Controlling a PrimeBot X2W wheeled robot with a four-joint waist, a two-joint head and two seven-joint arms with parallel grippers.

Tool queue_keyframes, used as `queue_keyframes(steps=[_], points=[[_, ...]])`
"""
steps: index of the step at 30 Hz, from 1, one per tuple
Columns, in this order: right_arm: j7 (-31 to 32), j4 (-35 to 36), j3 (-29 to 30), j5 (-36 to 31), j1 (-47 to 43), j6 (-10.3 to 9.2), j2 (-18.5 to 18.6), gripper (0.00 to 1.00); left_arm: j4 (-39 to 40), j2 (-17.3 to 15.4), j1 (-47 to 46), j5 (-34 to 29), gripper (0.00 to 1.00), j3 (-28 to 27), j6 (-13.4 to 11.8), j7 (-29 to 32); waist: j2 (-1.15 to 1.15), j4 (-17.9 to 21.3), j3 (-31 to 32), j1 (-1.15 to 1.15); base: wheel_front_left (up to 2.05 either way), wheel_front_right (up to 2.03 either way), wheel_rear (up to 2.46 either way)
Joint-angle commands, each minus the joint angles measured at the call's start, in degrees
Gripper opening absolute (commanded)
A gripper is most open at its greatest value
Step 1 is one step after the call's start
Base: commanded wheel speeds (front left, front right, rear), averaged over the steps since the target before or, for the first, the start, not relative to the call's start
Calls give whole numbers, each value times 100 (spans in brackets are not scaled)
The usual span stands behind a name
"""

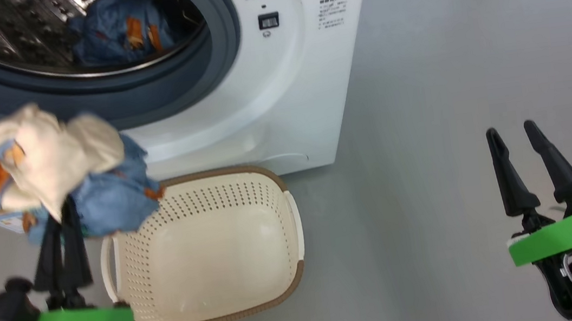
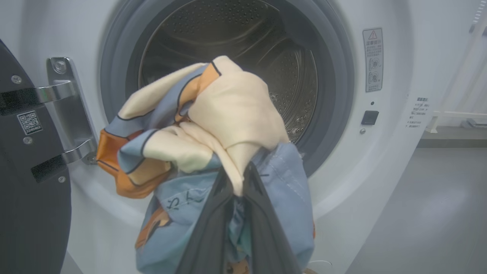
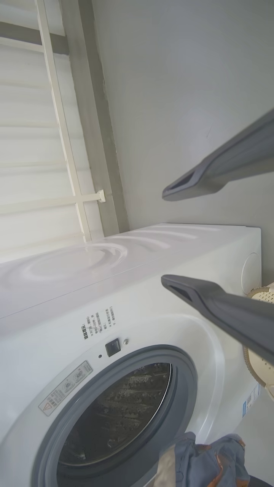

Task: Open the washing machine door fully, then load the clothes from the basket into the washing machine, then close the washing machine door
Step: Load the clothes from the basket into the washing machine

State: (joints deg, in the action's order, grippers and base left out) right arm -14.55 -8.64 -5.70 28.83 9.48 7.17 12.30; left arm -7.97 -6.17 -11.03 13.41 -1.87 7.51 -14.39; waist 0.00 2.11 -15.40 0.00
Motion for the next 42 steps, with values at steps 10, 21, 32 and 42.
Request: queue_keyframes(steps=[10, 21, 32, 42], points=[[-45, 222, -168, 13, 702, 32, -161, 100, -660, -581, -2039, 65, 0, -253, -2, -61, 0, 413, -1118, 0, 0, 0, 0], [-45, 246, -305, 32, 1225, 32, -410, 100, -2244, -1192, -4237, 53, 0, -228, -2, -61, 0, 889, -1845, 0, 0, 0, 0], [-45, 250, -441, 74, 1478, 32, -612, 100, -3449, -1697, -5802, -350, 49, -252, -5, -61, 0, 1363, -2237, 0, 0, 0, 0], [-45, 241, -385, 40, 1499, 32, -629, 100, -3604, -1621, -5803, -506, 100, -411, -19, -61, 0, 1334, -2226, 0, 0, 0, 0]])
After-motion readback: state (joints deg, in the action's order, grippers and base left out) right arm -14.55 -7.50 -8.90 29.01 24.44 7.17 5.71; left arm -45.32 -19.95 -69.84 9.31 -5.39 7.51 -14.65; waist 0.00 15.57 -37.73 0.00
